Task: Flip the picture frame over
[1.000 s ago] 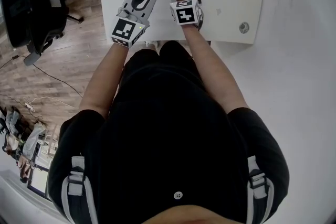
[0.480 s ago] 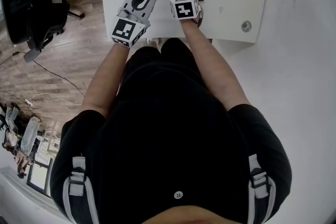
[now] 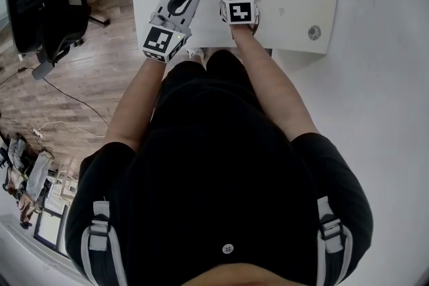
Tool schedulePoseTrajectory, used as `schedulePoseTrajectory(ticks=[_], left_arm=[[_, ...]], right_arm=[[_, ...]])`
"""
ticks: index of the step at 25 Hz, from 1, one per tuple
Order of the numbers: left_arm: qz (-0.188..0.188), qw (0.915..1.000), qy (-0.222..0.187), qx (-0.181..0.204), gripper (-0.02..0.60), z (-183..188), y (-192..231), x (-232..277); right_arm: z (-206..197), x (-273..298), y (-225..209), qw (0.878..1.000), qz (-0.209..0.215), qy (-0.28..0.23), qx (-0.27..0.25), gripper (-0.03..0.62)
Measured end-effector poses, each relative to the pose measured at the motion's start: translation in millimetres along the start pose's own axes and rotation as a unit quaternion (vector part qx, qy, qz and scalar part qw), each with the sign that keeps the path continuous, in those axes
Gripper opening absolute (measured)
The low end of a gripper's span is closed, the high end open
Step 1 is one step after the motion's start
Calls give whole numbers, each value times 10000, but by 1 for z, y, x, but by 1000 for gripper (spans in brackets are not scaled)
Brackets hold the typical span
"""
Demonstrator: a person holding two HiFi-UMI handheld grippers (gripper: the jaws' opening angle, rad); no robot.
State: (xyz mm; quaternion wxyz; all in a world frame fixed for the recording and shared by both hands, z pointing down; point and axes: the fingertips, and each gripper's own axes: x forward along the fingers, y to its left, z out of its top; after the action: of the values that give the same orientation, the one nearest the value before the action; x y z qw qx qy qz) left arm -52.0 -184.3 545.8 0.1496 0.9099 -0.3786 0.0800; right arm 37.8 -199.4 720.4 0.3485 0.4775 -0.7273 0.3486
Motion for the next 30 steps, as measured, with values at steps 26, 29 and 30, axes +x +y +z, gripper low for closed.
schedulePoseTrajectory(ticks=[26, 29, 30], left_arm=[[65, 9993, -321, 204, 5, 24, -15, -33], [90, 9994, -286, 187, 5, 23, -13, -35], [105, 9995, -242, 180, 5, 21, -12, -36]], right_arm=[[42, -72, 55, 9515, 2198, -1080, 1860, 49], [47, -76, 61, 9352, 2594, -1158, 2113, 49], [48, -76, 62, 9300, 2707, -1174, 2193, 49]])
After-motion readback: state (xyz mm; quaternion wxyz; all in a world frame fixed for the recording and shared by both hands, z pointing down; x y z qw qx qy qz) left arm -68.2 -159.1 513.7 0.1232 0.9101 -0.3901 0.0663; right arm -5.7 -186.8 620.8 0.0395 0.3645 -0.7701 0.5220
